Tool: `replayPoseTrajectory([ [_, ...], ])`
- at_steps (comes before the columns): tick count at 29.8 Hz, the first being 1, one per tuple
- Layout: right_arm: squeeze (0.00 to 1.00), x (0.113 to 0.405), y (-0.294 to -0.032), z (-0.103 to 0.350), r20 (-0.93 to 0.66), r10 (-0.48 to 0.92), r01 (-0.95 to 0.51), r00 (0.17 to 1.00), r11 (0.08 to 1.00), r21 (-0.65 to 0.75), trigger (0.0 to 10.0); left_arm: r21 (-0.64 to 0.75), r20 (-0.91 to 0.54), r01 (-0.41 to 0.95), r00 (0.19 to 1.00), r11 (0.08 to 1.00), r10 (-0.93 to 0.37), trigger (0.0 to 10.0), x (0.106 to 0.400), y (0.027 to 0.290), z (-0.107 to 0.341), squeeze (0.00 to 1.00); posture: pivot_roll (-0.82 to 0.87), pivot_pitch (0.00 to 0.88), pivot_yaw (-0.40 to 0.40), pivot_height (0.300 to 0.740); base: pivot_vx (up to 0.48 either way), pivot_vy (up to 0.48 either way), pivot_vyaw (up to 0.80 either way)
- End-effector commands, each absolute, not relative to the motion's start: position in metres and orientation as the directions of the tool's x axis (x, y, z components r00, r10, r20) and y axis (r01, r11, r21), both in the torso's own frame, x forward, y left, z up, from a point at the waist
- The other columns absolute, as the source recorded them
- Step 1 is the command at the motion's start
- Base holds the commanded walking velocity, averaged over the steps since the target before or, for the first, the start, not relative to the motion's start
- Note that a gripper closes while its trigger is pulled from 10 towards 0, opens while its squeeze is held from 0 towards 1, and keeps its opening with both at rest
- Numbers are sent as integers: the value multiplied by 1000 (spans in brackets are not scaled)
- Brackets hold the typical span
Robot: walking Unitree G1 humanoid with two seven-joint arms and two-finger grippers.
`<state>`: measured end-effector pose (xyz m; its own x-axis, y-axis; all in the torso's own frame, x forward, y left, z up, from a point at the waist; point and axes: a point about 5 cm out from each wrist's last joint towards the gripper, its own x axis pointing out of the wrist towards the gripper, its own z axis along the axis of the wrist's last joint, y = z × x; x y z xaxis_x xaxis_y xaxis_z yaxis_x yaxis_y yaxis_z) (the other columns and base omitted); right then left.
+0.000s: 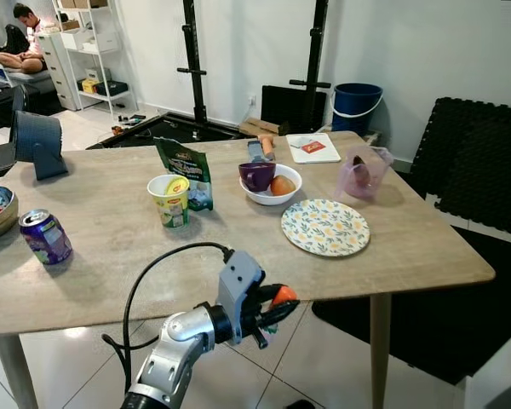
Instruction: Restocking fridge
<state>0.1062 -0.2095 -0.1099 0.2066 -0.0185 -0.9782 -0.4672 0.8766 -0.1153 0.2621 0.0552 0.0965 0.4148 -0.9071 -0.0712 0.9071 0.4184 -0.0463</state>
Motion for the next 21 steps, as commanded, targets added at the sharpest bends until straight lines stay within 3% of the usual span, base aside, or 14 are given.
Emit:
replayPoseTrajectory([
  [1,0,113,-192,-111,-972,24,-481,234,872,-95,10000,-34,-99,904,420,425,-902,10000,261,60,94,0,-43,2,36,740,-326,0,0],
  [12,0,106,-200,-111,-975,3,-487,222,867,-108,10000,-97,-200,879,443,467,-874,10000,254,74,63,0,-52,0,39,740,-330,0,0],
  [16,0,105,-201,-112,-975,1,-488,221,866,-110,10000,-107,-231,865,458,490,-859,10000,254,80,54,0,-51,0,39,740,0,0,0],
  [21,0,102,-202,-112,-976,-1,-492,218,864,-111,10000,-108,-438,743,560,660,-703,10000,250,119,5,0,-54,0,42,740,0,0,0],
])
